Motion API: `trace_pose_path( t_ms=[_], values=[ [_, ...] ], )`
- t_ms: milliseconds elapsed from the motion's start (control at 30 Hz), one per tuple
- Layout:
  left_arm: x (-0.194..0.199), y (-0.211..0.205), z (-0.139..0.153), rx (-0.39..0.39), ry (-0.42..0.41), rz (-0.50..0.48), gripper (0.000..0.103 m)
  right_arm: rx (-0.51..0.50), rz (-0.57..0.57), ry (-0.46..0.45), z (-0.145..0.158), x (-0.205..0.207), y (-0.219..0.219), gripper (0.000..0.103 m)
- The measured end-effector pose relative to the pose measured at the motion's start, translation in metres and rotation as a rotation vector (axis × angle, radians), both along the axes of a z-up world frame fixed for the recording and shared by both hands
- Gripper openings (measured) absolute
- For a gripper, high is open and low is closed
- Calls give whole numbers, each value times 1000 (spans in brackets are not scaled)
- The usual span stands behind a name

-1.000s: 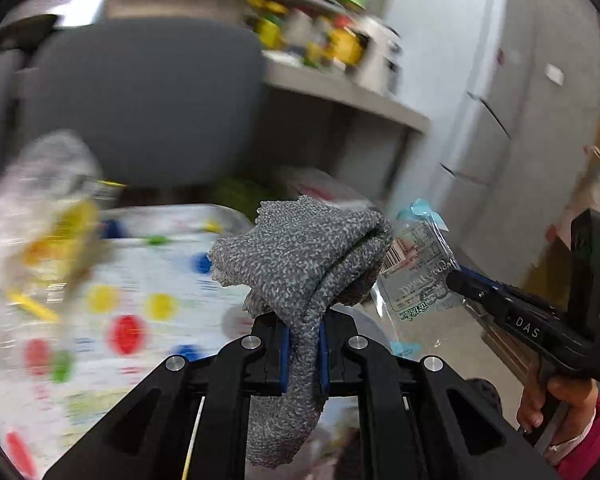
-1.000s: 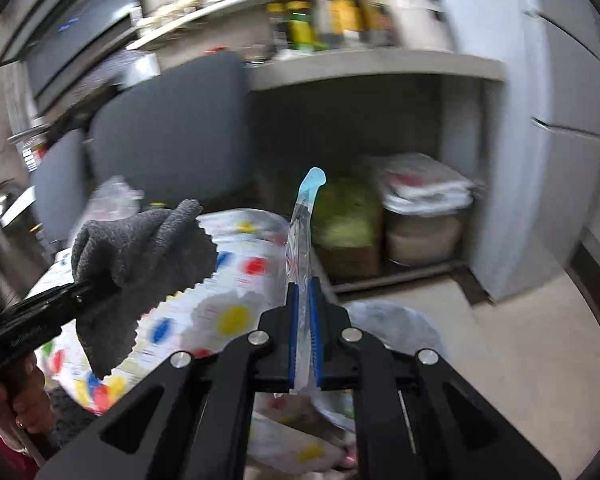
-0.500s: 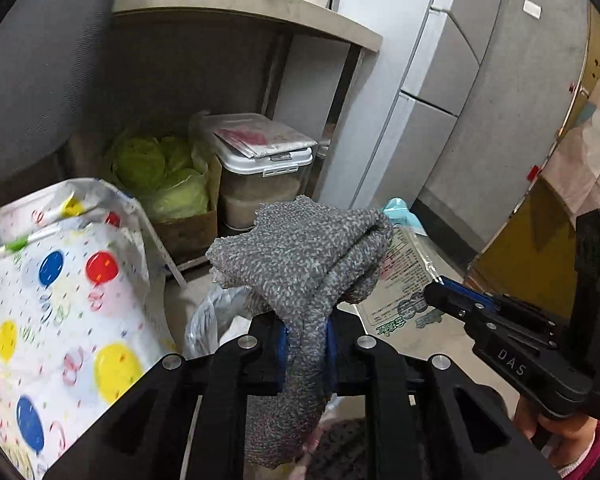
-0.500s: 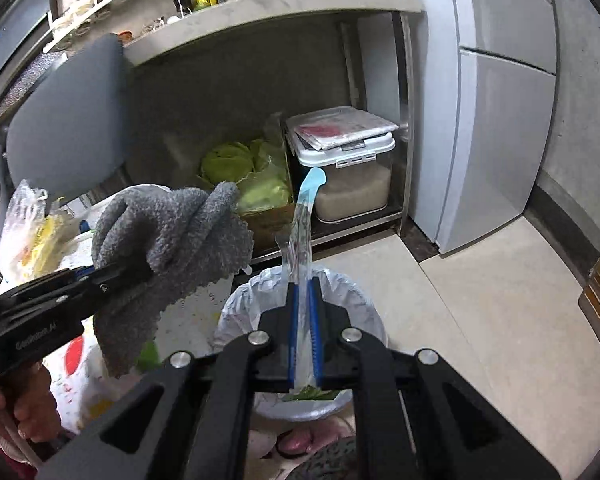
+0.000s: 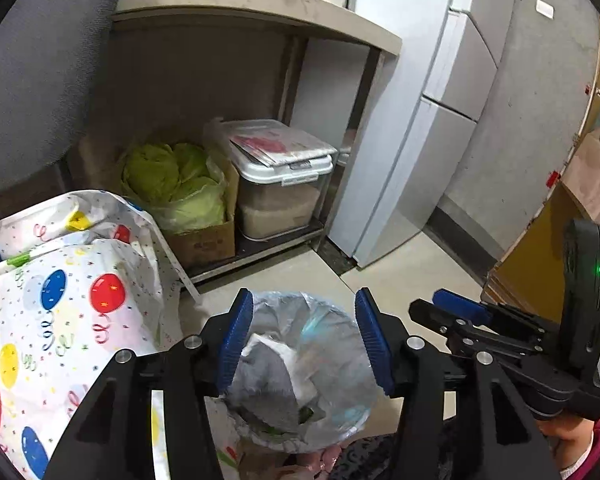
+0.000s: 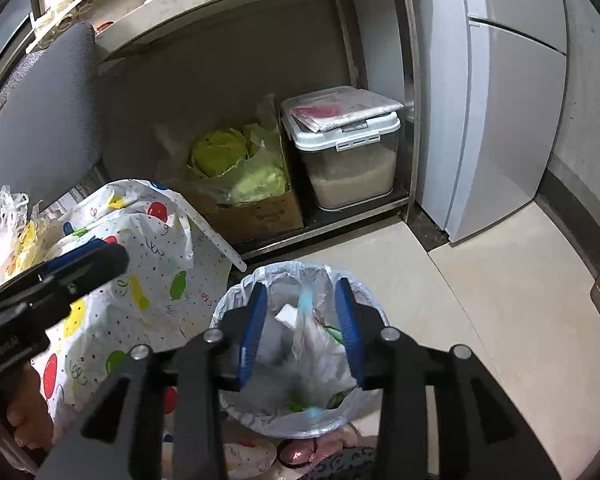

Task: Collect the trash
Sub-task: 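Carry the sock and bottle over the trash bin and open both tools, then move both open tools back over the table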

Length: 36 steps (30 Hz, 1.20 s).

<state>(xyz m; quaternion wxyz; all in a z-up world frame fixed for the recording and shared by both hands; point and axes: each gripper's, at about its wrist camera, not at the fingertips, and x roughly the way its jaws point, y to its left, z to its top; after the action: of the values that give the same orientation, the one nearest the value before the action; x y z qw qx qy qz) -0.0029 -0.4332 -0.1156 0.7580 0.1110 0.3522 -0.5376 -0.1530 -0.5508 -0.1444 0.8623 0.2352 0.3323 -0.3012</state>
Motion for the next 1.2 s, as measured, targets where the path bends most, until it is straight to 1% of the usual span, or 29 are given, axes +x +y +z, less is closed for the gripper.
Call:
trace_pose_path(
  t_ms=[100, 300, 467, 633, 700, 733, 833, 1000, 1033, 1133, 1200],
  values=[
    [3, 10, 9, -15, -10, 25, 55, -7, 2, -19, 9, -2, 5, 35],
    [9, 47, 29, -41, -59, 97, 55, -64, 29, -52, 38, -5, 29, 35],
    [17, 100, 46, -40, -118, 210, 55, -116, 73, -84, 67, 0, 59, 35],
    [31, 170, 54, 2, -164, 378, 55, -147, 160, -104, 85, 20, 97, 35],
    [37, 200, 54, 25, -180, 446, 55, -149, 203, -113, 89, 30, 113, 36],
    [40, 212, 54, 33, -183, 473, 55, -148, 231, -117, 91, 38, 122, 38],
    [52, 263, 51, 85, -207, 607, 56, -144, 303, -127, 92, 59, 147, 47],
    [73, 338, 46, 150, -240, 794, 64, -127, 440, -118, 86, 107, 193, 53],
    [78, 348, 45, 161, -244, 820, 65, -124, 466, -117, 85, 116, 202, 53],
    [95, 380, 46, 179, -233, 908, 65, -124, 548, -109, 85, 149, 230, 54],
    [108, 396, 46, 163, -202, 928, 69, -129, 597, -99, 85, 170, 247, 54]
  ],
)
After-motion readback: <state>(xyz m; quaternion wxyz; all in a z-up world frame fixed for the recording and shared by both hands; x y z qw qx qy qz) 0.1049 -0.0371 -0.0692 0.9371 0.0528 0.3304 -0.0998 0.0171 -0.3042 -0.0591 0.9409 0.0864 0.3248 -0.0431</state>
